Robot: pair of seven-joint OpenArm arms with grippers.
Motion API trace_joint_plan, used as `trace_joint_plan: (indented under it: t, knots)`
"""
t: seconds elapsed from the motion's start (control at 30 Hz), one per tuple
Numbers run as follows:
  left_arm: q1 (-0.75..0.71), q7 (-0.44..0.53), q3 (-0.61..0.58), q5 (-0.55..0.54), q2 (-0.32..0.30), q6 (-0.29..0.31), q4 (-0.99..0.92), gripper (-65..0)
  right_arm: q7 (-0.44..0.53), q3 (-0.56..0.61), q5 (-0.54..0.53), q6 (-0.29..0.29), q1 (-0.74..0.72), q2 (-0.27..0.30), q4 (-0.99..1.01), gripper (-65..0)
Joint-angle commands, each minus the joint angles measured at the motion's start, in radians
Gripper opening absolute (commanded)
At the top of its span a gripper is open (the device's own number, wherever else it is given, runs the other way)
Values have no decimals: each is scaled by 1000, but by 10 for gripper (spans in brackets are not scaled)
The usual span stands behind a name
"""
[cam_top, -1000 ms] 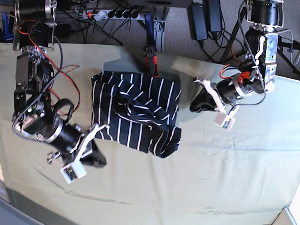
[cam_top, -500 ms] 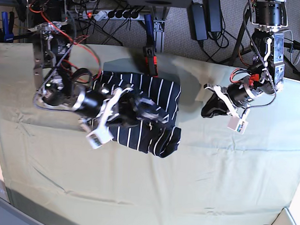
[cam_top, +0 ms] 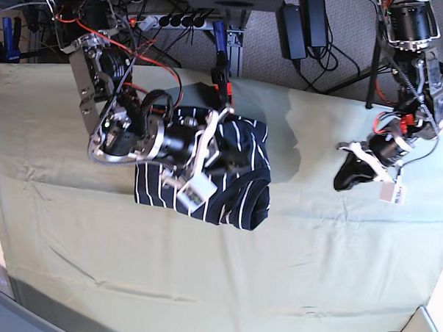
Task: Fold the T-shirt properly
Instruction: 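Fold the held end over the bundle toward the left gripper, then open the right gripper and pull it back from the folded shirt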
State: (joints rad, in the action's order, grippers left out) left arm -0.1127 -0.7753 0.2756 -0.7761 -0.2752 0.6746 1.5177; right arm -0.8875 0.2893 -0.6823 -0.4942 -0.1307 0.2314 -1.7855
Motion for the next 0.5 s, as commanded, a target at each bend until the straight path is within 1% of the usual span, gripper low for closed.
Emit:
trace_joint_plan:
  t: [0.0, 0.1, 0.17, 0.27, 0.37, 0.47]
  knots:
    - [15, 9, 5, -32, -14, 23, 17, -650, 27, -22, -17, -71, -37, -5, -22, -650]
    - [15, -31, 5, -80, -16, 23, 42, -650, 28, -86, 5, -71, -95, -5, -22, -650]
    - [15, -56, 5, -104, -16, 23, 78, -650, 42, -127, 53, -70, -131, -5, -22, -650]
    - [15, -73, -5, -102, -17, 23, 153, -650, 71, -172, 129, -70, -182, 2, 5, -650]
    - [15, -98, -59, -99, -17, 23, 217, -650, 84, -184, 198, -70, -229, 8, 93, -650]
    - [15, -98, -144, -76, -16, 23, 245, -650, 87, -183, 207, -70, -274, 6, 220, -650]
